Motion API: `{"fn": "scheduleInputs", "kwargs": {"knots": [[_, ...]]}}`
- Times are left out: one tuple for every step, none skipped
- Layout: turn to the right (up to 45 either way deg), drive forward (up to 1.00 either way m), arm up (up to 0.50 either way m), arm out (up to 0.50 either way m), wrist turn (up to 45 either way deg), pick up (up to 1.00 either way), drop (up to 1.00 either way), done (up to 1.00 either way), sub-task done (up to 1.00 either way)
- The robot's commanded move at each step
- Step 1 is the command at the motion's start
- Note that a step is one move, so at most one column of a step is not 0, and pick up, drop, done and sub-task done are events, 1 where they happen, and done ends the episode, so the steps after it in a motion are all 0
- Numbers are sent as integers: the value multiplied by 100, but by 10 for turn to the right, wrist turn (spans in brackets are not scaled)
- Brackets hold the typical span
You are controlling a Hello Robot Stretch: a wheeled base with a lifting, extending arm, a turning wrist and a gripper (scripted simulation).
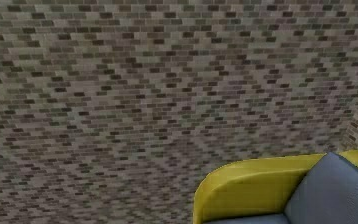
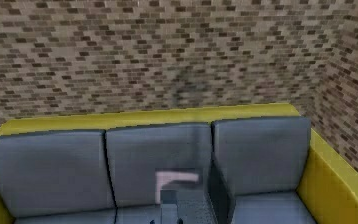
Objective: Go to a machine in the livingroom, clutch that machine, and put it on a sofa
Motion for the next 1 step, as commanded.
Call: {"fn": "scheduleInputs", "kwargs": {"knots": [[0, 0, 10, 0, 0, 0, 0, 0, 0]]}}
